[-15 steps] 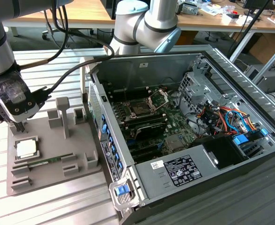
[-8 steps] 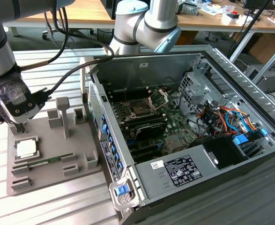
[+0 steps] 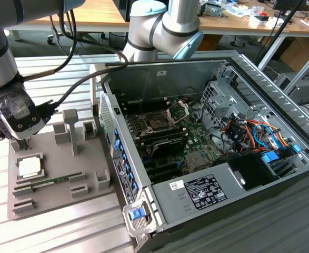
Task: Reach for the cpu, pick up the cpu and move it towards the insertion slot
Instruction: 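Pick up the cpu and move it towards the insertion slot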
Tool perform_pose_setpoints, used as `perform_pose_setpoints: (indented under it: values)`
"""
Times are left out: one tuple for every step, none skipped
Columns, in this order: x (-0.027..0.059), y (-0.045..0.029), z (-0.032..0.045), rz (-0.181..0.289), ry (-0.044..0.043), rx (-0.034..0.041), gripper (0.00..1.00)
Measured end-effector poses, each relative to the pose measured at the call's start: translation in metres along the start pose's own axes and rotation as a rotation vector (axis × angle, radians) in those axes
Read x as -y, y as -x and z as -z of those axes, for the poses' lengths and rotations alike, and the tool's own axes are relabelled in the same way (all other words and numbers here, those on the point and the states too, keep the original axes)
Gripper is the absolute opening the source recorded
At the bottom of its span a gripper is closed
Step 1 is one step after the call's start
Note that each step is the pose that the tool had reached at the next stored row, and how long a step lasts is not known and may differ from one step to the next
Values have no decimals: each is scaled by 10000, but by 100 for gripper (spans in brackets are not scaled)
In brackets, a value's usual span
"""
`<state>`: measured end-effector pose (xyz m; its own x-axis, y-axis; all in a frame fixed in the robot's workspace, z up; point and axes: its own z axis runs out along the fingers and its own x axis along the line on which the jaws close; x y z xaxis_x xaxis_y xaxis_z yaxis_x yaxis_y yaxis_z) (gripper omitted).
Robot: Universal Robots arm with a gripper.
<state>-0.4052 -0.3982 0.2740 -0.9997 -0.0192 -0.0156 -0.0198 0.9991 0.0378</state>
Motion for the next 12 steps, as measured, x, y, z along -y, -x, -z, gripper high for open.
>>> perform_pose_setpoints:
  values:
    - [0, 0, -3, 0, 0, 1, 11]
    - [0, 0, -4, 0, 0, 2, 11]
    - [0, 0, -8, 0, 0, 2, 11]
    - [0, -1, -13, 0, 0, 2, 11]
    - [0, -1, -14, 0, 0, 2, 11]
    - [0, -1, -16, 0, 1, 3, 11]
    - [0, -1, -18, 0, 1, 3, 11]
    - [1, -1, -19, 0, 0, 3, 11]
    - [1, -1, -20, 0, 0, 4, 11]
    - [1, -1, -22, 0, 1, 4, 11]
    - [1, -1, -24, 0, 0, 4, 11]
    - [1, -1, -26, 0, 0, 4, 11]
